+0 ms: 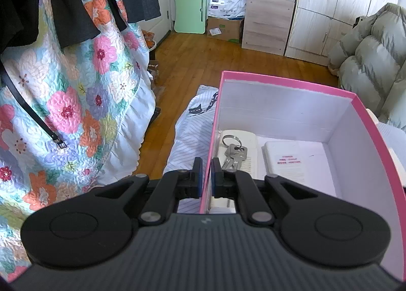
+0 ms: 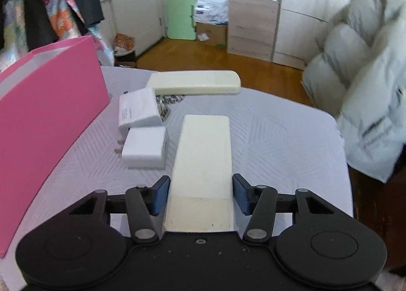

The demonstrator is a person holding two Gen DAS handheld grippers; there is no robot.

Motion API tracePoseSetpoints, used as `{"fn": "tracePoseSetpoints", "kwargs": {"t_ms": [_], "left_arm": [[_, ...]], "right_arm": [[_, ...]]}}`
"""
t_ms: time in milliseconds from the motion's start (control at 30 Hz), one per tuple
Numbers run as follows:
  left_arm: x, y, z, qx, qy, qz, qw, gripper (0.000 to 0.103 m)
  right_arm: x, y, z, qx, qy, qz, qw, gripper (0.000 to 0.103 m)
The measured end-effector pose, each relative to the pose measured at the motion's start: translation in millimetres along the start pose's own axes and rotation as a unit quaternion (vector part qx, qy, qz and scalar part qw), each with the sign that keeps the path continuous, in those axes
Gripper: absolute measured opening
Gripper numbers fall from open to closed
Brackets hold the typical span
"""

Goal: Organize rigid objects
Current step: 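Grasp the cream rectangular power bank with the right gripper and lift it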

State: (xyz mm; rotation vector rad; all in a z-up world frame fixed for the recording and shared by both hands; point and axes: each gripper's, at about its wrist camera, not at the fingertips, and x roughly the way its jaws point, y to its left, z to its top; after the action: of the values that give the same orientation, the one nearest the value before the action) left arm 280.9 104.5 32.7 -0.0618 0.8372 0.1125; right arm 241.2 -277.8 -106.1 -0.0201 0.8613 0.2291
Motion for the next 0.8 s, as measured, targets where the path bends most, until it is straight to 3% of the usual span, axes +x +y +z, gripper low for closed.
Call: {"fn": "tracePoseSetpoints", "kwargs": {"t_ms": [167, 267, 333, 433, 633, 700, 733, 800], "left_arm": [[-1, -1, 0, 0.0, -0.001, 0.001, 1.0, 0.006], [-1, -1, 1, 0.005, -0.002, 0.004, 1.0, 0.006], [-1, -1, 1, 0.003, -0.002, 0.002, 1.0, 0.006], [-1, 0, 1, 0.003, -0.002, 0.001, 1.0, 0.005], [-2, -1, 1, 0.008, -0.003, 0.005, 1.0, 0.006], [-1, -1, 0, 0.008, -0.004, 0.004, 0.9999, 0.006], [-1, 0, 1, 0.006, -0.004, 0.003, 1.0, 0.006], [0, 0, 1, 0.007, -0.003, 0.004, 1.0, 0.006]], "right_arm": [[-25, 9, -18, 0.019, 0.059, -0.004, 0.998, 0.059], [-33, 12, -15, 0.042, 0.095, -0.015, 0.994, 0.068], [-34, 14, -10, 0.043, 0.091, -0.004, 0.995, 0.074], [-17, 20, 3, 0.01, 0.076, -0.003, 0.997, 0.075], [10, 11, 9, 0.02, 0.044, -0.021, 0.999, 0.079], [6, 11, 5, 0.026, 0.037, -0.021, 0.999, 0.076], [4, 11, 3, 0.027, 0.031, -0.024, 0.999, 0.063], [-2, 14, -1, 0.016, 0.019, -0.016, 1.0, 0.058]]}}
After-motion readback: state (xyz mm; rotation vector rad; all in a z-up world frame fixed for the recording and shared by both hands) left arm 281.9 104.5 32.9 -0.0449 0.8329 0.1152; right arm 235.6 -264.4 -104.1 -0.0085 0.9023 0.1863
